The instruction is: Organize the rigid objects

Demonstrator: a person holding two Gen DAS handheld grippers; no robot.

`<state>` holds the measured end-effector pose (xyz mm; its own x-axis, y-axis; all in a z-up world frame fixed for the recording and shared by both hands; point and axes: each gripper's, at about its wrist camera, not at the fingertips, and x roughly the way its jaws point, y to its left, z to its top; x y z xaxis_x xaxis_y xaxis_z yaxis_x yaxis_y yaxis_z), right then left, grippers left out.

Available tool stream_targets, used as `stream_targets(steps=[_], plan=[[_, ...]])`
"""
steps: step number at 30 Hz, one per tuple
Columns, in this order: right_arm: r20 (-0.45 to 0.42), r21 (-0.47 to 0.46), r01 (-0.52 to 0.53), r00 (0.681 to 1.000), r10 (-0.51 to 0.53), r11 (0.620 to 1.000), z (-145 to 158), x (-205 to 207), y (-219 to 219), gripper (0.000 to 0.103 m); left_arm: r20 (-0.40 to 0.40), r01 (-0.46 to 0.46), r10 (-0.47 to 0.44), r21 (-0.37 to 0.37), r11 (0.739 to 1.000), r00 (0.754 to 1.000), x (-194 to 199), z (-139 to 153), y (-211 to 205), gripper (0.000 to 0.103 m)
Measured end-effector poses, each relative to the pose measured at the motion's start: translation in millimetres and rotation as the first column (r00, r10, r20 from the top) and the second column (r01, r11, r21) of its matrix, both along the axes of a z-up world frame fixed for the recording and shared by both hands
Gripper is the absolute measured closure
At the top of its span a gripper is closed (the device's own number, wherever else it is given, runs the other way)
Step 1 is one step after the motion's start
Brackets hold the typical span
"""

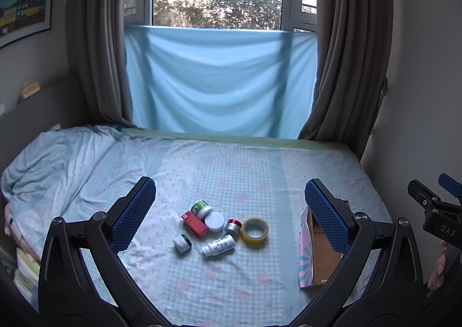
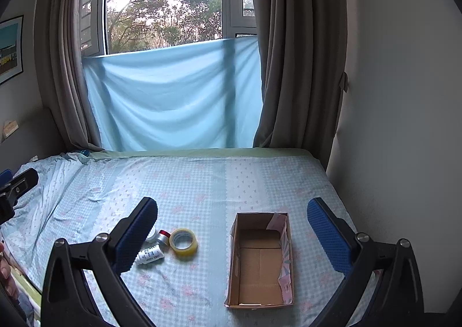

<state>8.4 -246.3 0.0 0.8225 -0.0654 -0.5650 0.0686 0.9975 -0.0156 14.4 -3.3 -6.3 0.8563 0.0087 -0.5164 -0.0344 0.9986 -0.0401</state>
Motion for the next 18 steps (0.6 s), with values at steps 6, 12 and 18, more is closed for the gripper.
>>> stream_targets(steps=[6, 12, 18], plan=[[0.002, 0.003, 0.003, 1.0, -0.003, 1.0, -0.9, -1.3, 1.4, 0.0, 0.005, 0.0, 0.0, 0.001, 1.0, 1.0, -2.0, 1.1, -2.2, 0.0], [0.006, 0.033, 0.004, 1.0, -0.004, 0.999, -0.5, -2.3, -5.9, 0.0, 0.002, 0.0, 0.0, -0.003, 1.0, 1.0, -1.0, -0.4, -2.7, 0.0], [0.003, 0.022, 0.009, 1.0, -0.009, 1.0, -1.0, -3.4, -8.3, 0.0, -0.002, 0.002, -0.002, -0.006, 1.0, 1.0, -0.7, -0.2, -2.2, 0.0]])
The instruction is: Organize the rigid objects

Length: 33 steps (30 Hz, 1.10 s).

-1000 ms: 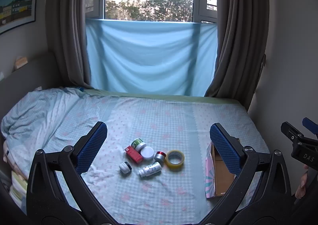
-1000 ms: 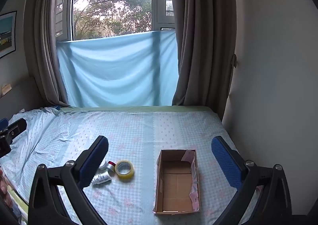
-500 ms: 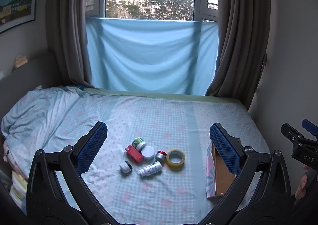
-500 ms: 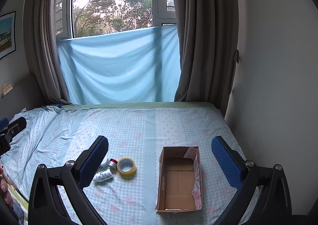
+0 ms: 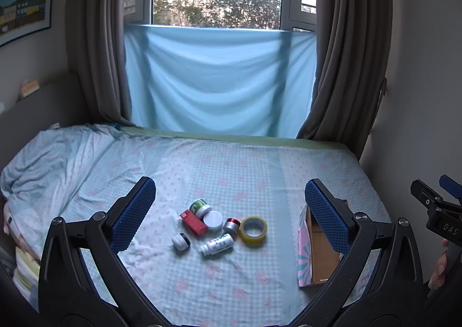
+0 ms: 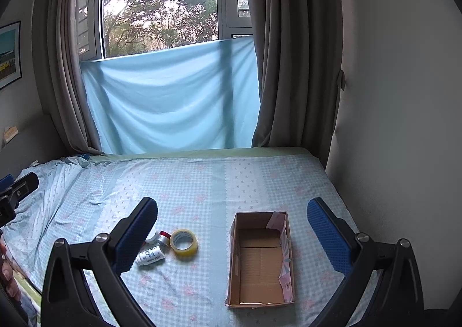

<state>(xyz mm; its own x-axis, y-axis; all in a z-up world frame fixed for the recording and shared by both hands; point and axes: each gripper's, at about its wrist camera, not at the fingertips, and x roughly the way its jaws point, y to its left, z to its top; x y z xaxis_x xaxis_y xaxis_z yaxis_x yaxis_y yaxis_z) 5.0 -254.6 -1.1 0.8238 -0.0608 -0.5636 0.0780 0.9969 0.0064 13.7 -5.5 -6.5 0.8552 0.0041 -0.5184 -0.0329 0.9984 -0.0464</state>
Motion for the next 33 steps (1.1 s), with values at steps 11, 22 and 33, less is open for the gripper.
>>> stream_targets(steps=[11, 22, 33], plan=[[0.0, 0.0, -0.006, 1.0, 0.006, 1.0, 0.1, -0.5, 0.4, 0.0, 0.0, 0.0, 0.0, 0.0, 1.0, 1.0, 0.7, 0.6, 0.1, 0.0], [-0.005, -0.006, -0.005, 1.0, 0.005, 1.0, 1.6, 2.4, 0.8, 0.0, 0.0, -0.001, 0.001, 0.0, 1.0, 1.0, 2.5, 1.2, 1.4, 0.0], [-0.004, -0.002, -0.003, 1.0, 0.003, 1.0, 1.2, 5.3, 2.3, 0.0, -0.002, -0.017, 0.017, 0.018, 1.0, 1.0, 9.8, 0.7, 4.1, 0.0]])
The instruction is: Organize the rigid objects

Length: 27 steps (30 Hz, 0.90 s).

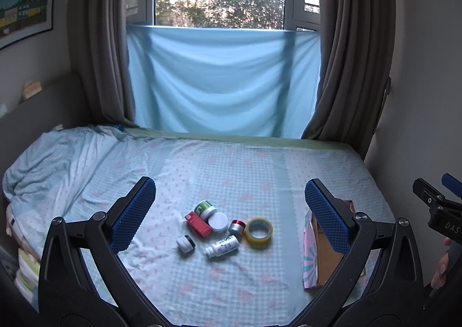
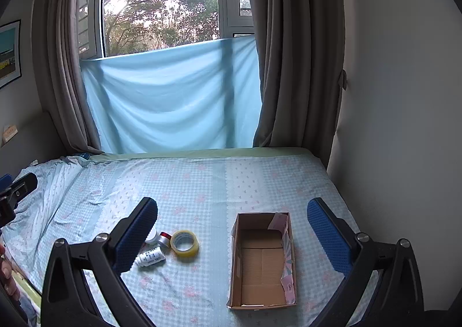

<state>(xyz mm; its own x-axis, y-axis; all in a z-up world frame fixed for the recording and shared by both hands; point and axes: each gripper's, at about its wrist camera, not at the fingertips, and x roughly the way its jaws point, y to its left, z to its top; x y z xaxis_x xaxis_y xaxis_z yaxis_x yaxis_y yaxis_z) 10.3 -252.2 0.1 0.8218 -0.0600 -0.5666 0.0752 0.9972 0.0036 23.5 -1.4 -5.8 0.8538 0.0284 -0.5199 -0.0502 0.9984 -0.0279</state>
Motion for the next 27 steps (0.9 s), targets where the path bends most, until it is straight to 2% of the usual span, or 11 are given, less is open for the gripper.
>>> stream_targets(steps=[11, 17, 21, 27], plan=[[-0.003, -0.004, -0.004, 1.0, 0.004, 1.0, 0, 1, 3, 0.0, -0.005, -0.052, 0.052, 0.035, 0.998, 0.999, 8, -5, 2, 0.0], [-0.016, -0.005, -0.008, 1.0, 0.008, 1.0, -4, 10, 8, 0.0, -0.007, -0.034, 0.034, 0.008, 0.999, 0.999, 18, -12, 16, 0.0], [-0.057, 0.004, 0.006, 0.998, -0.006, 1.0, -12, 20, 0, 0.0, -0.093, -0.014, 0.013, -0.011, 1.0, 0.996, 42, -33, 24, 0.0], [-0.162, -0.004, 0.06, 0.985, -0.06, 0.998, -43, 40, -32, 0.0, -0.249, 0.044, -0.039, 0.013, 0.999, 0.968, 88, -94, 19, 0.0]])
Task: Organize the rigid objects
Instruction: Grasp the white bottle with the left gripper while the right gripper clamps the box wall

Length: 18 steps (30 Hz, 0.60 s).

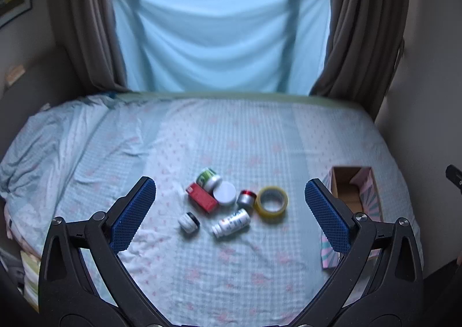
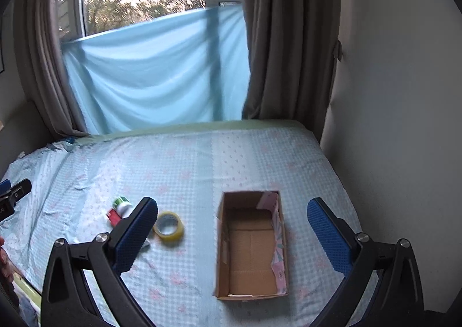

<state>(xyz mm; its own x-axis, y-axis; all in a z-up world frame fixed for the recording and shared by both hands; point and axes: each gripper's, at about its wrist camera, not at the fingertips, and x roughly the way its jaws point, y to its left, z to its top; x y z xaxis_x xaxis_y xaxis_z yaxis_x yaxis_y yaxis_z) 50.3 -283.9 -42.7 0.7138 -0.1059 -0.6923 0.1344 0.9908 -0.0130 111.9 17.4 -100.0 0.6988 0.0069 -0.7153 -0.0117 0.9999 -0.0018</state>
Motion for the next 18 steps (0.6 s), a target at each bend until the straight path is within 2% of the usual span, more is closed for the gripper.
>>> stream_targets(steps=[4, 7, 12, 18], plan=[[-0.101, 0.021, 0.061, 0.993, -0.059, 0.998, -39, 15, -35, 0.0, -0.1, 0.04, -0.04, -0.005, 0.999, 0.994, 31, -53, -5, 0.0], [-0.198, 0.048, 0.121, 0.974, -0.109, 0.991, -79, 24, -67, 0.0, -0.184, 0.062, -0.062, -0.006, 0.998, 0.981, 55, -97, -7, 0.0], [-0.368, 0.06, 0.199, 0.915, -0.164, 0.978, -154, 38, -117, 0.0, -0.311, 0.063, -0.065, -0.015, 0.998, 0.948, 91, -169, -7, 0.0], [-0.496, 0.143, 0.257, 0.854, -0.156, 0.956, -235, 49, -164, 0.001, -0.443, 0.049, -0.039, 0.012, 0.999, 0.896, 126, -248, -7, 0.0]])
